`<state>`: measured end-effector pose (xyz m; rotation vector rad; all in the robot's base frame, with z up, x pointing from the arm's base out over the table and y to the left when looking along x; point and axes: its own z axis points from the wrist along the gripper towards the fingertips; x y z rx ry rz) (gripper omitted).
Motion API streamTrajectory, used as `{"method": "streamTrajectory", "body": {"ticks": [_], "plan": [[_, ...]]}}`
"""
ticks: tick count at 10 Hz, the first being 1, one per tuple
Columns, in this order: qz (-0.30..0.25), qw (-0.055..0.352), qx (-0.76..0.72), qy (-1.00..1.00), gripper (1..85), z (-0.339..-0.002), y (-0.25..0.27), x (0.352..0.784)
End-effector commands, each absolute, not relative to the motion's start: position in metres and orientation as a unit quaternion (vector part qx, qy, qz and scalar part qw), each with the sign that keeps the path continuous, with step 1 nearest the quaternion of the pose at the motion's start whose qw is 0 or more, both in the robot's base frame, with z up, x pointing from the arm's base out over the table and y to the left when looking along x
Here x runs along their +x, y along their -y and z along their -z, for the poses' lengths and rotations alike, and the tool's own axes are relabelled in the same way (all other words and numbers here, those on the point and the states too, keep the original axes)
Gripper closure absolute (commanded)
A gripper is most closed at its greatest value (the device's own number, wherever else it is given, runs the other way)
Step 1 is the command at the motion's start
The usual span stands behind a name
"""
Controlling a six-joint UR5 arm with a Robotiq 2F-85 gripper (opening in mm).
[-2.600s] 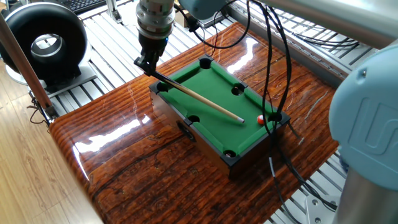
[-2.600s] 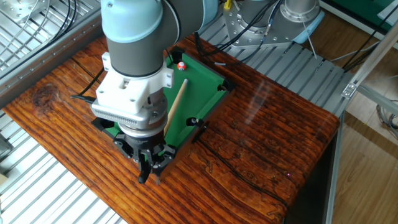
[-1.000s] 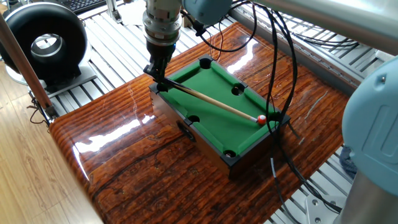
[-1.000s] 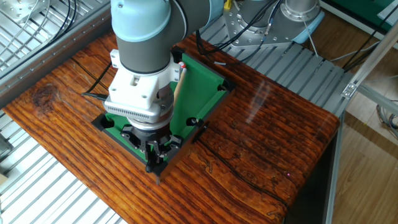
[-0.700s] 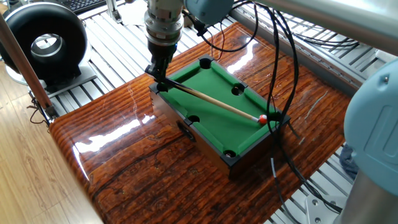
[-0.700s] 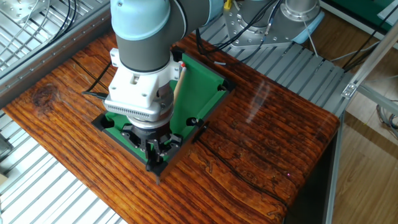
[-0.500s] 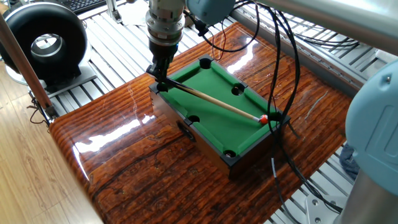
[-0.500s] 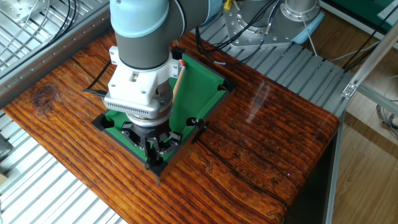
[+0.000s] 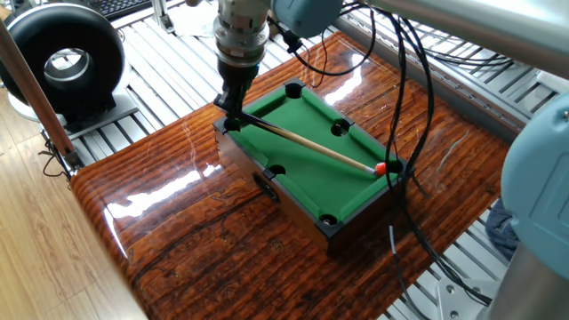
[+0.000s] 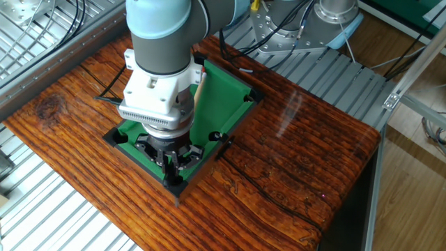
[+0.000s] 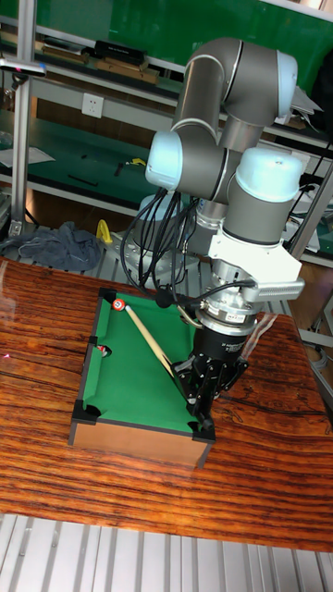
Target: Hit the pool ball
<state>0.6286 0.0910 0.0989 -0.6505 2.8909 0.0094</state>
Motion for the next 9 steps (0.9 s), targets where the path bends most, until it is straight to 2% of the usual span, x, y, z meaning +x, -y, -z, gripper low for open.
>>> {"method": "streamTrajectory", "body": {"ticks": [1, 4, 9], "plan": [[0.004, 0.092, -0.22, -0.971, 84.3, -0.098, -0.089, 0.623], [0.012, 0.094, -0.223, -0.97, 84.3, -0.095, -0.084, 0.618], [-0.014, 0.093, -0.208, -0.974, 84.3, -0.095, -0.095, 0.616]]}}
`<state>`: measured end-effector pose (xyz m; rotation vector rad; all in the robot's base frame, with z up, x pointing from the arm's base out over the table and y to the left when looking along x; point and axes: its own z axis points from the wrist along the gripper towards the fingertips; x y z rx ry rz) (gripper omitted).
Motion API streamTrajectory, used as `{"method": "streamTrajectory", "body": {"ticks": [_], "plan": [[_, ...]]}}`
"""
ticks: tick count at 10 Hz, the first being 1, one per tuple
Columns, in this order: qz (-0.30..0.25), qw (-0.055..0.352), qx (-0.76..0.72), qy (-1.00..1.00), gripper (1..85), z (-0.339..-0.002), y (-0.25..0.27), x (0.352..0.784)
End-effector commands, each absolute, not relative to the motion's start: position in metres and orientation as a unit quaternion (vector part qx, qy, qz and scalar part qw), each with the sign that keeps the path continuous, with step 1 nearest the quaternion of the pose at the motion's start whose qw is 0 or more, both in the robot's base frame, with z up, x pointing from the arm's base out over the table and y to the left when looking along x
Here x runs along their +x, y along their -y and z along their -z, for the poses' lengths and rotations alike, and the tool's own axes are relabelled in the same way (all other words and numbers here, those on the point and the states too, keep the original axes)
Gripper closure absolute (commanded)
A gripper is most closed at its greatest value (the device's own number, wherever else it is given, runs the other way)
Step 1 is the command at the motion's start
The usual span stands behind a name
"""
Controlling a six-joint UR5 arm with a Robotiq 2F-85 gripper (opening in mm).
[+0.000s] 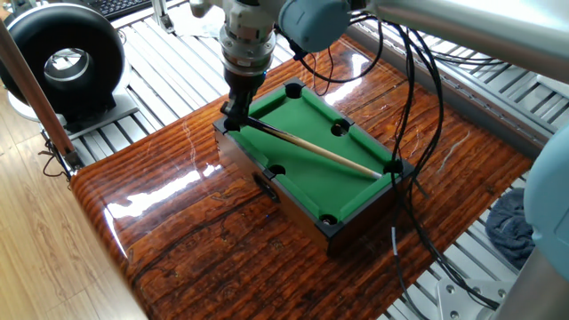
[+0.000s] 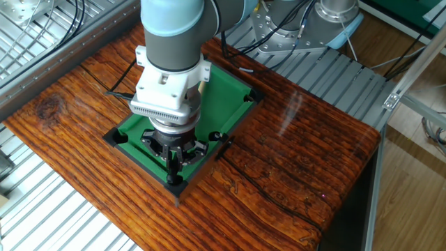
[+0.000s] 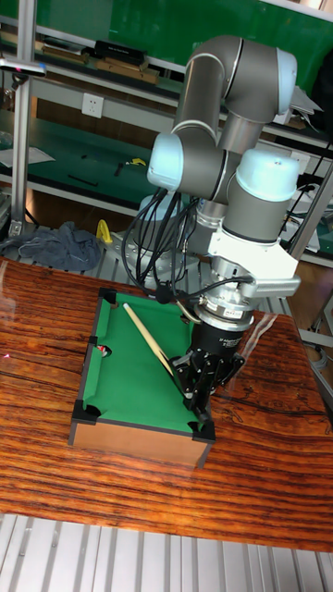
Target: Hit the pool ball
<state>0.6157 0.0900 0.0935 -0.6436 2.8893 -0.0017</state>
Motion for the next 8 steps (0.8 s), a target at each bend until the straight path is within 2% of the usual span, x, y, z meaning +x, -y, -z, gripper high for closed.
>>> {"method": "streamTrajectory", "body": {"ticks": [1, 4, 5, 7, 8], "plan": [[-0.023, 0.095, -0.207, -0.974, 84.3, -0.096, -0.099, 0.617], [-0.018, 0.098, -0.21, -0.973, 84.3, -0.101, -0.097, 0.624], [-0.008, 0.096, -0.207, -0.974, 80.3, -0.101, -0.093, 0.625], [-0.01, 0.099, -0.202, -0.974, 49.7, -0.103, -0.095, 0.63], [0.001, 0.102, -0.213, -0.972, 37.7, -0.105, -0.091, 0.636]]}}
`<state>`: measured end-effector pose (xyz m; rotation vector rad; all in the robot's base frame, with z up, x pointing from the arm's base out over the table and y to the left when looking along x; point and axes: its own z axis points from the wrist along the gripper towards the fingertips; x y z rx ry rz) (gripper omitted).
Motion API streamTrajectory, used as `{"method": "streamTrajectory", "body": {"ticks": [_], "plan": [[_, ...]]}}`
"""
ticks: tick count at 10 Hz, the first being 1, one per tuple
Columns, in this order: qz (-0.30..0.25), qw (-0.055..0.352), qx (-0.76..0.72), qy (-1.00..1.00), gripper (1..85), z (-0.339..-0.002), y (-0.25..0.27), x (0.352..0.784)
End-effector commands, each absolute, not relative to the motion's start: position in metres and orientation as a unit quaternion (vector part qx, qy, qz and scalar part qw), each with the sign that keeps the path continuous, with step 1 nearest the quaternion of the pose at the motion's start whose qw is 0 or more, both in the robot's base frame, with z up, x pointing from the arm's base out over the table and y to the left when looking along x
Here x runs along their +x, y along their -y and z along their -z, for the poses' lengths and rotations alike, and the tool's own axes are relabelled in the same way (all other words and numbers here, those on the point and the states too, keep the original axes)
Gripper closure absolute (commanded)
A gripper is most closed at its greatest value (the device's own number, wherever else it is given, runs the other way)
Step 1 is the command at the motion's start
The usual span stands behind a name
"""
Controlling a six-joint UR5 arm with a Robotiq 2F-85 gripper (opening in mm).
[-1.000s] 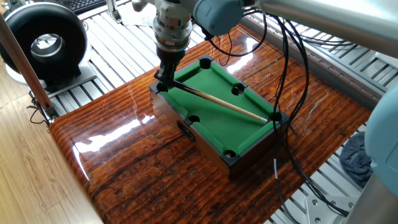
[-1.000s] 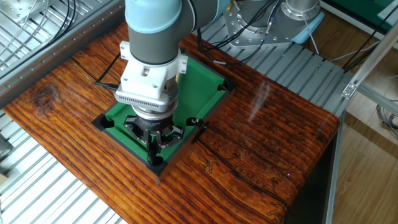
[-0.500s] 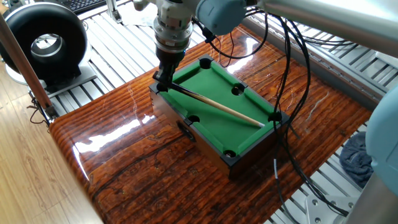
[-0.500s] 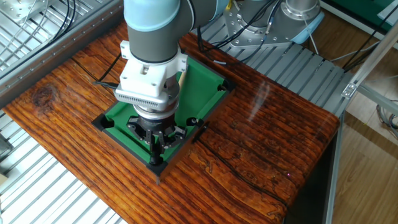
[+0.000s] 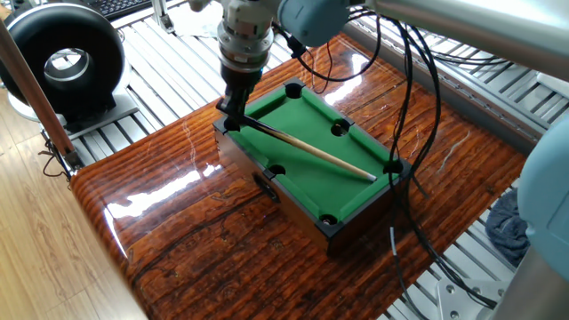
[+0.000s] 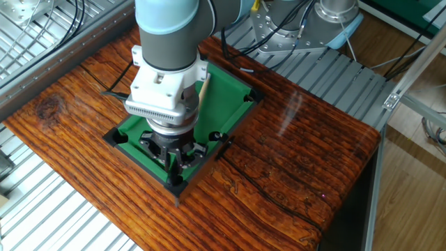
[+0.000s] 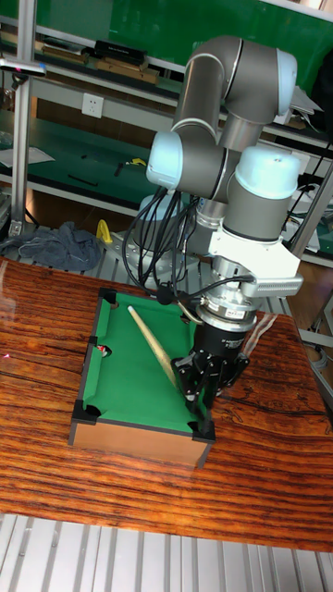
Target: Hit the pool ball
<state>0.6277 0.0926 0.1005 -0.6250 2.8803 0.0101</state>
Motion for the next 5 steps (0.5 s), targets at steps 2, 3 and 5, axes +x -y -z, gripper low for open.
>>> {"method": "streamTrajectory", "body": {"ticks": [2, 3, 5], "plan": [[-0.002, 0.11, -0.204, -0.973, 31.0, -0.11, -0.095, 0.643], [0.0, 0.114, -0.192, -0.975, 31.0, -0.114, -0.096, 0.648], [-0.003, 0.102, -0.19, -0.976, 44.0, -0.127, -0.096, 0.661]]}}
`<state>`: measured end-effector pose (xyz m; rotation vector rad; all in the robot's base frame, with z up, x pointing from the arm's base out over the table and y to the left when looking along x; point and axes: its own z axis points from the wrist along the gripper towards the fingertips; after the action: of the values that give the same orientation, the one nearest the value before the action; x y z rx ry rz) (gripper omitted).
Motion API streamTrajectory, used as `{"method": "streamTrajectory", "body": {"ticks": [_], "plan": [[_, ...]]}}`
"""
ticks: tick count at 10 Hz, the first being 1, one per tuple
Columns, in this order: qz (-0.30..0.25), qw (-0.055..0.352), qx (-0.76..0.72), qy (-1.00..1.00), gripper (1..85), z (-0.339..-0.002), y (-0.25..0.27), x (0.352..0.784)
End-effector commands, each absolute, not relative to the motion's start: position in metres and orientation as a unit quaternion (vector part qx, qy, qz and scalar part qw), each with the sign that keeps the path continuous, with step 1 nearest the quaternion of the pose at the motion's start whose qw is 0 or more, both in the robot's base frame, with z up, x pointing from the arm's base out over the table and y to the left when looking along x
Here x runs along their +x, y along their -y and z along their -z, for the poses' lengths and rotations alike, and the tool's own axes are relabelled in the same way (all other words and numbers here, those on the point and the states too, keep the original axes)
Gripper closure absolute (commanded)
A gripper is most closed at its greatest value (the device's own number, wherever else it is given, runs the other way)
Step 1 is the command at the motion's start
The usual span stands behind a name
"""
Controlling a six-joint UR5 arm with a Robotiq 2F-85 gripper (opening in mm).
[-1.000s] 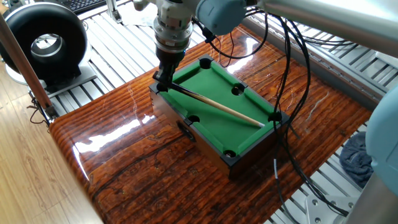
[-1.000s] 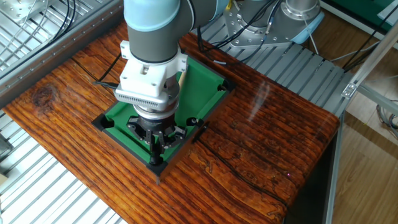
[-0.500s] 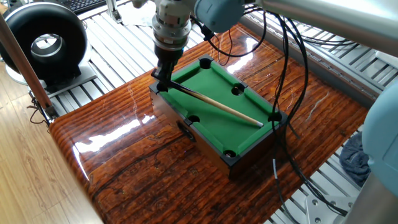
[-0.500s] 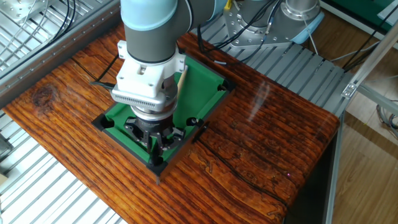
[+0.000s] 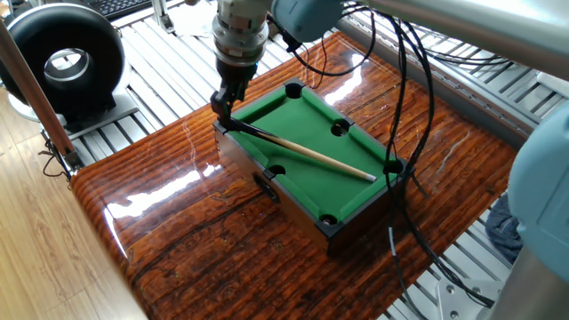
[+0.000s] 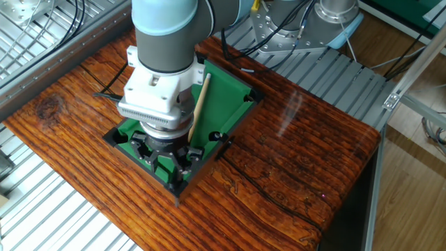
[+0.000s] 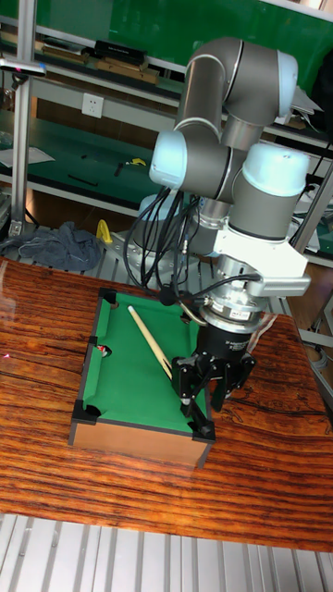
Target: Hit the pool ball
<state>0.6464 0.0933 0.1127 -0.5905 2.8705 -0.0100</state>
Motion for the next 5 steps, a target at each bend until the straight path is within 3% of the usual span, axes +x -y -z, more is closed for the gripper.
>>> {"method": "streamTrajectory", "body": {"ticks": [1, 2, 5], "plan": [[0.002, 0.097, -0.189, -0.977, 62.3, -0.135, -0.096, 0.669], [0.007, 0.094, -0.188, -0.978, 84.3, -0.141, -0.1, 0.675], [0.008, 0.098, -0.189, -0.977, 84.3, -0.153, -0.102, 0.697]]}}
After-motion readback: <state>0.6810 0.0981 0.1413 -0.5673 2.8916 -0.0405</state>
